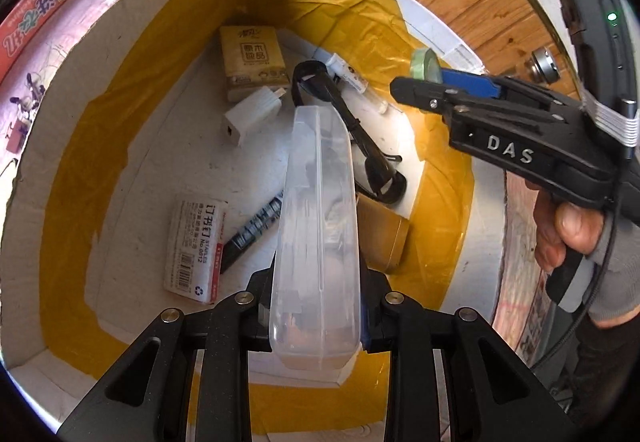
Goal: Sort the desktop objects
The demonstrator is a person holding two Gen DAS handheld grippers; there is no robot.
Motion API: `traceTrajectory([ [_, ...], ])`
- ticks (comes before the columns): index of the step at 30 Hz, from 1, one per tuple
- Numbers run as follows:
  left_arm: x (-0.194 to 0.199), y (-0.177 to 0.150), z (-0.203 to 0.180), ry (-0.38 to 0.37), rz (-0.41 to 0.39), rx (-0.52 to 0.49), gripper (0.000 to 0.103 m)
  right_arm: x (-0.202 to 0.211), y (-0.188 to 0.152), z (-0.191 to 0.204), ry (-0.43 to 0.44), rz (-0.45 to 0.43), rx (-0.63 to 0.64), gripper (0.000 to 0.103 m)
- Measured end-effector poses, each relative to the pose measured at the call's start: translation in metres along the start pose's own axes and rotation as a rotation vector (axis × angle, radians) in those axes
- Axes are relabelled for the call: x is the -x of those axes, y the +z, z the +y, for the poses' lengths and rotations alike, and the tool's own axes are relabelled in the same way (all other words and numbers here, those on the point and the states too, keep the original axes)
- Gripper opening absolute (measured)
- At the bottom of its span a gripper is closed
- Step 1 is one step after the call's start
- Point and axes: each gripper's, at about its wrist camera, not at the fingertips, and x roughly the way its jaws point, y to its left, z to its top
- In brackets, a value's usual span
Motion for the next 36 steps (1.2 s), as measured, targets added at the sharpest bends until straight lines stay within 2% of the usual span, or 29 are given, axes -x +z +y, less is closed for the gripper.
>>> traceTrajectory([
  [2,-0.001,0.001,0.001,0.004,-0.001,0.001,0.042,-0.005,0.0,-0.003,-0.013,0.008,0.021,0.049],
  [3,0.0,0.002,0.001,0.005,0.004,-0.009,0.043,-0.005,0.001,-0.003,-0.026,0.004,0.028,0.05],
  [8,0.005,0.002,0.005,0.009,-0.008,-0.015,0.044,-0.004,0.004,-0.005,-0.016,0.0,0.017,0.052],
  [11,0.01,0.002,0.005,0.01,-0.023,-0.018,0.044,0.0,0.004,-0.006,-0.017,-0.021,0.006,0.06],
  [13,0.015,0.001,0.003,0.02,-0.041,-0.024,0.044,0.005,0.003,-0.007,-0.019,-0.034,-0.004,0.064],
  [19,0.038,-0.01,-0.012,0.085,-0.129,-0.096,0.044,0.018,-0.005,-0.008,-0.014,-0.044,-0.006,0.065],
  [24,0.057,-0.027,-0.021,0.156,-0.213,-0.144,0.044,0.029,-0.02,0.018,0.006,-0.022,0.095,0.065],
  [28,0.07,-0.038,-0.025,0.161,-0.252,-0.152,0.044,0.039,-0.039,0.042,0.015,-0.005,0.186,0.065],
  [33,0.082,-0.05,-0.034,0.155,-0.283,-0.172,0.045,0.054,-0.063,0.059,0.034,-0.001,0.229,0.065],
  [36,0.091,-0.059,-0.039,0.141,-0.322,-0.195,0.048,0.064,-0.073,0.066,0.04,-0.008,0.24,0.066],
])
